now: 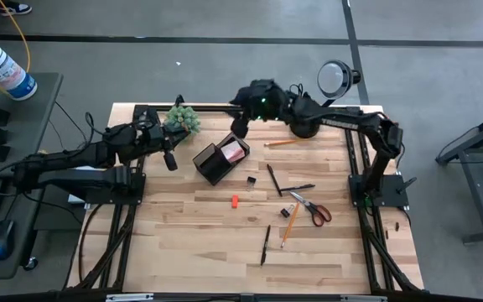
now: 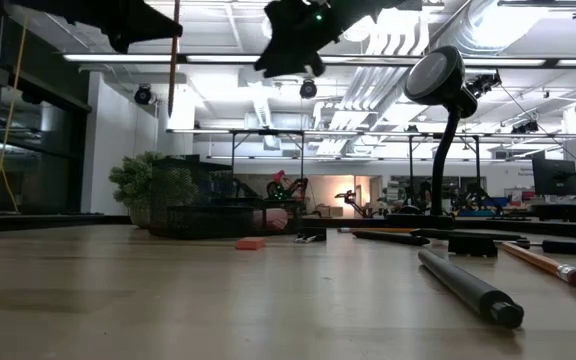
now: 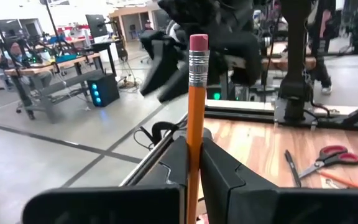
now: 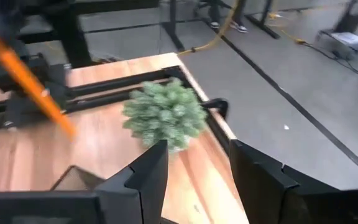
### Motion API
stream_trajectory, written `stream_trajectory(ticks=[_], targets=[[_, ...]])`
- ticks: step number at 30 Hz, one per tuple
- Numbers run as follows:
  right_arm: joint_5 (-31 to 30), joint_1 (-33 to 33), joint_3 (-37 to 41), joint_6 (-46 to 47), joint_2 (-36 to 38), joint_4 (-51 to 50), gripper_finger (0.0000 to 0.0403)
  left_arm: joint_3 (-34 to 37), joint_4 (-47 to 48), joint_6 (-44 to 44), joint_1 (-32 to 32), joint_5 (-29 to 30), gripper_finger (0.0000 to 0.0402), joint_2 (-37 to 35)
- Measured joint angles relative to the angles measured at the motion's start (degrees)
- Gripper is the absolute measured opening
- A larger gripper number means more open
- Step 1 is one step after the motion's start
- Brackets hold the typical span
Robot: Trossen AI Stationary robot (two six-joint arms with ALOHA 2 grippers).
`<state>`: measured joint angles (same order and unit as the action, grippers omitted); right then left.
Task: Pick and place office supplies into organizer
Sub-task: Put the center orange pencil into the black desk organizer
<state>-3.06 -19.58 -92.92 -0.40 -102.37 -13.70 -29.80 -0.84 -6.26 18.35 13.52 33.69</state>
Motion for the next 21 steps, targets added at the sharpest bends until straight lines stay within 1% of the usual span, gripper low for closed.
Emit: stream_trajectory(ticks=[5,8,13,21], targets=[[-0.05,-1.09,0.00,0.35,0.51,0.21,0.0165,5.65,-8.90,3.19,0.00,0.94,0.0003,1.29],[-0.01,-1.05,0.00,0.37,0.51,0.02,0.0165,7.48,-10.01,4.74,0.00,1.26,0.0005,3.14],[0.01,-0.87,0.00,0.38,0.51,0.17,0.0165,8.04,-10.56,6.26,0.00,1.69,0.0008,7.44],[0.01,-0.87,0.00,0.39,0.51,0.16,0.0165,8.04,-19.52,7.62,-0.01,-0.04,0.0009,15.31]])
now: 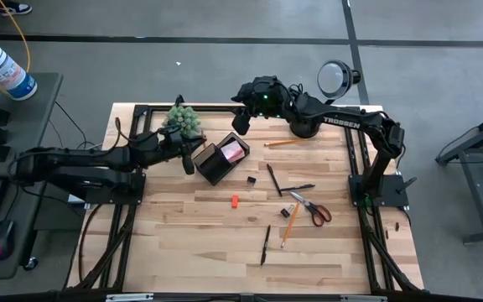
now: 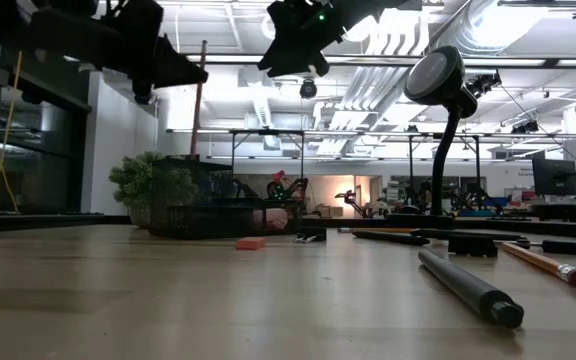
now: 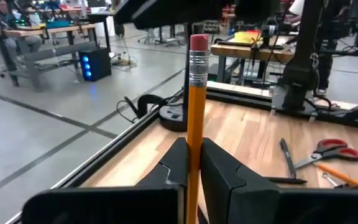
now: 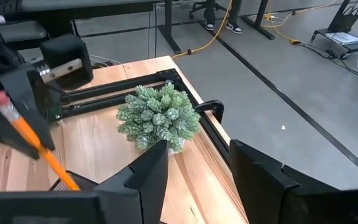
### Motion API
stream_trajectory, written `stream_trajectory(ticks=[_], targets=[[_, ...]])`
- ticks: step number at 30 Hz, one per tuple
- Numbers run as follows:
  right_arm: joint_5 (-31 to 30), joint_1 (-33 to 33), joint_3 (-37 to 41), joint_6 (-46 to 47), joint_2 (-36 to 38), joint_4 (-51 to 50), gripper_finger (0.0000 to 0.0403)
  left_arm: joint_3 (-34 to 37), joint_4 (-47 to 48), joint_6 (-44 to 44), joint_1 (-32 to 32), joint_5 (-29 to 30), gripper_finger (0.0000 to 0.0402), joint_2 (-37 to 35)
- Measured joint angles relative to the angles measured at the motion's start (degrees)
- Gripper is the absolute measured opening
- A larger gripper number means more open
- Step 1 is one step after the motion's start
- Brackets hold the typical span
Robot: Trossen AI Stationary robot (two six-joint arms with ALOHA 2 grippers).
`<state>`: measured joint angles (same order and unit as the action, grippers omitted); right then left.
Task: Pick and place office supplies into organizer
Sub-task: Put the center orange pencil into the black desk organizer
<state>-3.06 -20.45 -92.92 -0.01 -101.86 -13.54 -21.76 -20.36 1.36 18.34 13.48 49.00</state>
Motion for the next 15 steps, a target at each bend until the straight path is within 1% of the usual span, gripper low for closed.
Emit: stream_trajectory(ticks=[7,15], targets=[[0.01,0.00,0.00,0.00,0.00,0.00,0.0162,0.00,-0.20,0.78,0.01,0.01,0.0007,5.62],[0.01,0.00,0.00,0.02,0.00,0.00,0.0146,0.01,0.50,2.22,0.00,-0.45,0.0028,8.60]])
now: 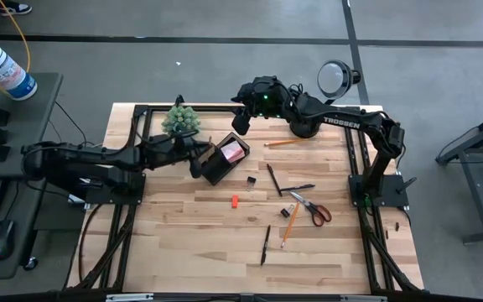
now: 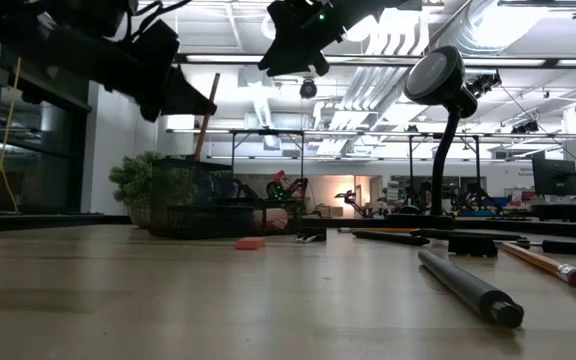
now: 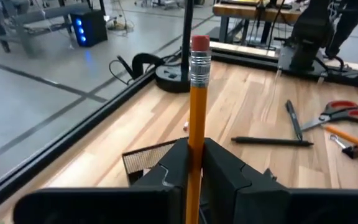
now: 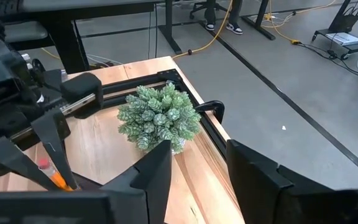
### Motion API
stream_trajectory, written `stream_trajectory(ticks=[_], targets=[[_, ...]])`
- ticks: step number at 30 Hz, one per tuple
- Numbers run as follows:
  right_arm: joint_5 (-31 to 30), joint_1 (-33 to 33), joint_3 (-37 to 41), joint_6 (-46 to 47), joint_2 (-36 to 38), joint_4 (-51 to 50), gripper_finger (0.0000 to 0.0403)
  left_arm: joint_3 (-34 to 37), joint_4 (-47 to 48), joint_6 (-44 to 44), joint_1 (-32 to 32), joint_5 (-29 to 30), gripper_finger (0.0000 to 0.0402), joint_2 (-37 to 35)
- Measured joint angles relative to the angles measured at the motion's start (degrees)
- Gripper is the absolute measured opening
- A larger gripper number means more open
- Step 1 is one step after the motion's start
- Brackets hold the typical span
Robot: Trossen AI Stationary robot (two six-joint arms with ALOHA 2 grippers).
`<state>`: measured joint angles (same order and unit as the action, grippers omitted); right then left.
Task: Pick and place office supplies into organizer
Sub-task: Put the center orange pencil into the black desk organizer, then put the top right black pen into the black desk organizer
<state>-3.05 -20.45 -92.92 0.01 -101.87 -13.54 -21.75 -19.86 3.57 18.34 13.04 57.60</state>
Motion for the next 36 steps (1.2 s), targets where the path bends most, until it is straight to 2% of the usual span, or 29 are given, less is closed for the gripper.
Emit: stream_trajectory(ticks=[9,17,21,27,30,36], targets=[[0.00,0.00,0.00,0.00,-0.02,-0.07,0.0150,0.00,7.57,1.44,0.01,0.04,0.0079,0.00],[0.04,-0.10,0.00,-0.29,1.22,-3.98,0.0144,0.01,2.33,0.38,0.01,-1.04,0.0118,-1.19],[0.33,-0.17,0.00,-0.35,4.65,-13.61,0.0142,0.01,-1.28,-2.32,0.01,-2.58,0.0124,-3.50],[2.30,1.13,0.00,3.43,9.08,-33.01,0.0142,0.01,-1.11,-4.54,0.01,-6.13,0.0115,-8.03],[3.82,3.68,0.00,6.31,10.57,-40.55,0.0141,0.01,-1.11,-5.29,0.01,-9.01,0.0111,-9.35],[2.12,10.31,0.11,8.86,10.78,-54.81,0.0140,0.01,-1.09,-5.27,0.01,-14.15,0.0112,-9.81]])
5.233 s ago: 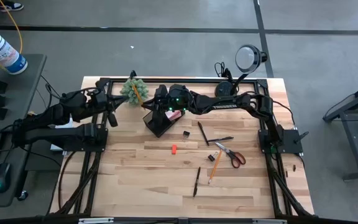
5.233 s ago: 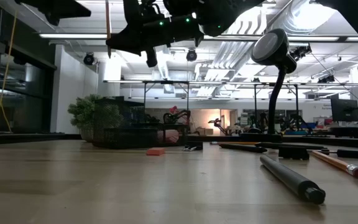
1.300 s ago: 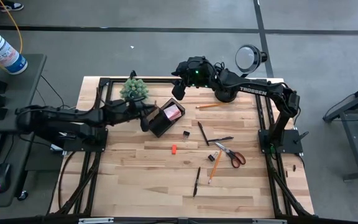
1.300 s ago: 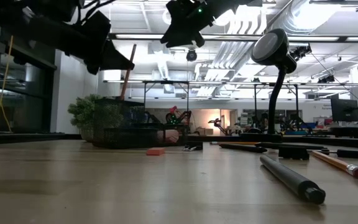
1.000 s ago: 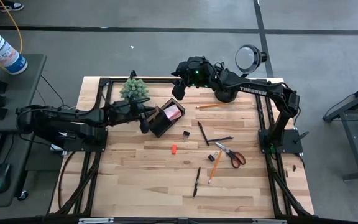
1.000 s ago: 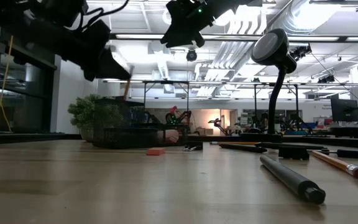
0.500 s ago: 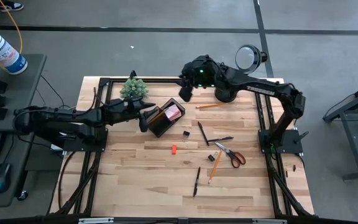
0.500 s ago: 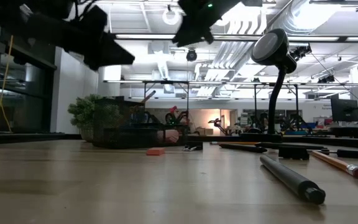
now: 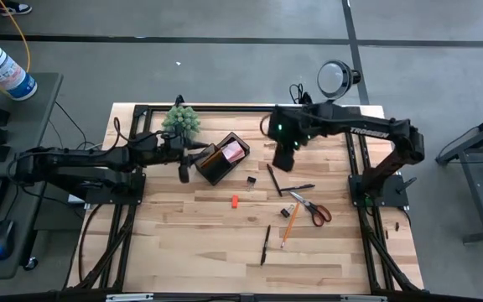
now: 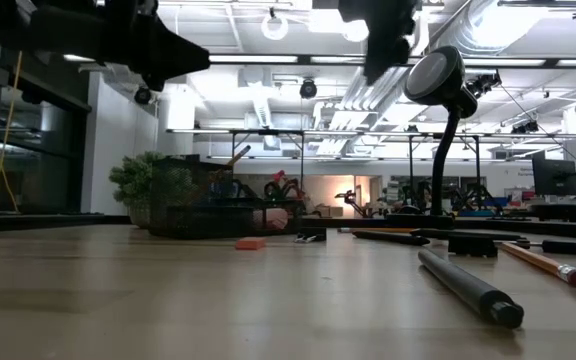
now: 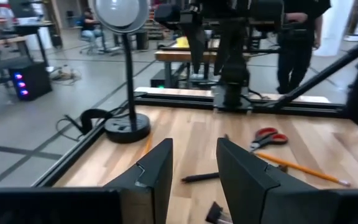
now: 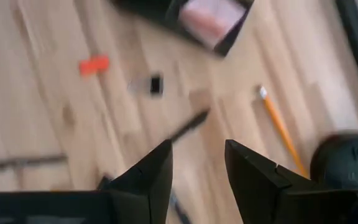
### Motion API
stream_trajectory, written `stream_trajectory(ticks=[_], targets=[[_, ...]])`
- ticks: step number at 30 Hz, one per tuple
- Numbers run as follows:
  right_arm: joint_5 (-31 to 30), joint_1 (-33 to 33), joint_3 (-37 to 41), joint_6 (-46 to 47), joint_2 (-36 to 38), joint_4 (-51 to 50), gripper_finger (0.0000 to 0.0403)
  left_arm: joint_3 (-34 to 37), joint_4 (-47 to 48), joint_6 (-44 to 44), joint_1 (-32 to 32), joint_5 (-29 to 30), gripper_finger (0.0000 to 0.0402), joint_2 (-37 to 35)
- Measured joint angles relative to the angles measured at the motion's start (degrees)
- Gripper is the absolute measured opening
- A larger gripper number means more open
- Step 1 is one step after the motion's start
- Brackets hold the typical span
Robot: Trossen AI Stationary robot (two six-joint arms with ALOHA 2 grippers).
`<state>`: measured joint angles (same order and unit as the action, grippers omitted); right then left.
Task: Pick and place office supplies into organizer
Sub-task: Put the top right black pen into the black desk organizer
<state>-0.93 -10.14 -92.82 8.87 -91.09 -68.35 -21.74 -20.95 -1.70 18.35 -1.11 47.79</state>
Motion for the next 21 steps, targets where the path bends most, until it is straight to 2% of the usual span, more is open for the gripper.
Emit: stream_trajectory(ticks=[5,10,14,19,21], targets=[[0.13,4.25,0.00,1.94,0.02,-4.19,0.0134,0.00,0.00,0.00,0.00,-0.85,0.0112,0.00],[0.09,7.06,0.83,4.57,0.11,-3.89,0.0128,0.00,0.02,0.00,0.00,-1.66,0.0111,0.00],[2.44,8.62,10.63,10.11,3.94,-0.41,0.0129,0.00,0.04,0.34,0.00,-3.11,0.0112,0.00],[7.52,10.94,26.16,19.10,10.58,11.72,0.0129,0.00,0.09,0.66,0.00,-4.49,0.0113,0.00],[7.72,12.19,30.45,21.14,12.66,16.27,0.0129,0.00,0.09,0.69,-0.02,-4.52,0.0113,0.00]])
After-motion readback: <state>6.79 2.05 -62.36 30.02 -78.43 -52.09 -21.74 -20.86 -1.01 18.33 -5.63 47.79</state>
